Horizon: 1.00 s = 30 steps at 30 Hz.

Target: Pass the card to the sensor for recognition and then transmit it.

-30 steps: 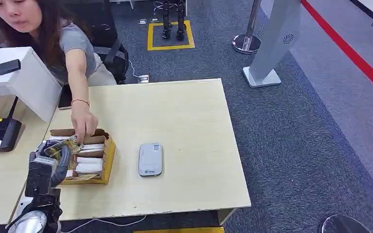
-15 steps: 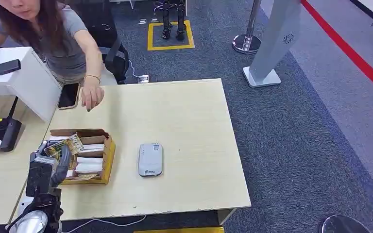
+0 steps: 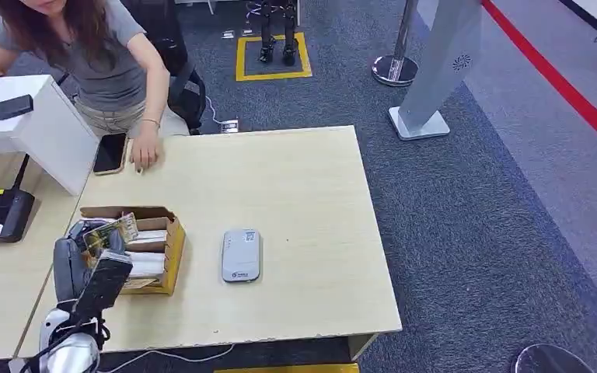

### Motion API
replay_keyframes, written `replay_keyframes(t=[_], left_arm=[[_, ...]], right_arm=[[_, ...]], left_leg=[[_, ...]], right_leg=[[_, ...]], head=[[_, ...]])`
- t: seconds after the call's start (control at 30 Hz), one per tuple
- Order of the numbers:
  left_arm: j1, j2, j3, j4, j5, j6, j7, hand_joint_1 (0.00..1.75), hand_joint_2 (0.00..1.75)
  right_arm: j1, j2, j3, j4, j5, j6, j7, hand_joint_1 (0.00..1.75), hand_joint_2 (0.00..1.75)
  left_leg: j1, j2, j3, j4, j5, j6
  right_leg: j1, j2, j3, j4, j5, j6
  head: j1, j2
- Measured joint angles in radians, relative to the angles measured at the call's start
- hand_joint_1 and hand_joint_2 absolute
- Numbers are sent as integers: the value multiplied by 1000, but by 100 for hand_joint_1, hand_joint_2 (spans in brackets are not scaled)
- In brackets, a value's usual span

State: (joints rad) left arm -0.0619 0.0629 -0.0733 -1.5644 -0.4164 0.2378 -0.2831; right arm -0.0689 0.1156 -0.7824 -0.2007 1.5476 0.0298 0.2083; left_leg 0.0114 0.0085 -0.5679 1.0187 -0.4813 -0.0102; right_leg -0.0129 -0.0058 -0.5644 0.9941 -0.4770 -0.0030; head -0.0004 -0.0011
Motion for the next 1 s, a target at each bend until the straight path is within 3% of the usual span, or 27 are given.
replay_keyframes(t=[0.13, 0.3, 0.4, 0.67, 0.83, 1.0], left_arm=[[-28, 0, -61, 7, -188, 79, 17, 175, 175], [-47, -2, -104, 15, -256, 110, 26, 175, 175], [-60, 0, -142, 25, -356, 151, 42, 175, 175], [-74, 0, -178, 42, -394, 167, 56, 175, 175], [-111, 0, -232, 79, -619, 237, 137, 175, 175], [-163, 1, -308, 168, -842, 266, 262, 175, 175]], right_arm=[[-1, 0, 2, 0, 1, 0, -1, 0, 0], [0, 0, 7, 0, 1, 0, -2, 0, 0], [-1, 0, 11, 0, 2, 4, -1, 0, 0], [-1, 0, 14, 0, 2, 10, -1, 0, 0], [-4, 0, 27, 0, 2, 11, 2, 0, 0], [-13, 0, 43, 0, 2, 18, 8, 0, 0]], left_leg=[[0, 0, 0, 0, 0, 0], [0, 0, 0, 0, 0, 0], [0, 0, 0, 0, 0, 0], [0, 0, 0, 0, 0, 0], [0, 0, 0, 0, 0, 0], [0, 0, 0, 0, 0, 0]], right_leg=[[0, 0, 0, 0, 0, 0], [0, 0, 0, 0, 0, 0], [0, 0, 0, 0, 0, 0], [0, 0, 0, 0, 0, 0], [0, 0, 0, 0, 0, 0], [0, 0, 0, 0, 0, 0]], head=[[0, 0], [0, 0], [0, 0], [0, 0], [0, 0], [0, 0]])
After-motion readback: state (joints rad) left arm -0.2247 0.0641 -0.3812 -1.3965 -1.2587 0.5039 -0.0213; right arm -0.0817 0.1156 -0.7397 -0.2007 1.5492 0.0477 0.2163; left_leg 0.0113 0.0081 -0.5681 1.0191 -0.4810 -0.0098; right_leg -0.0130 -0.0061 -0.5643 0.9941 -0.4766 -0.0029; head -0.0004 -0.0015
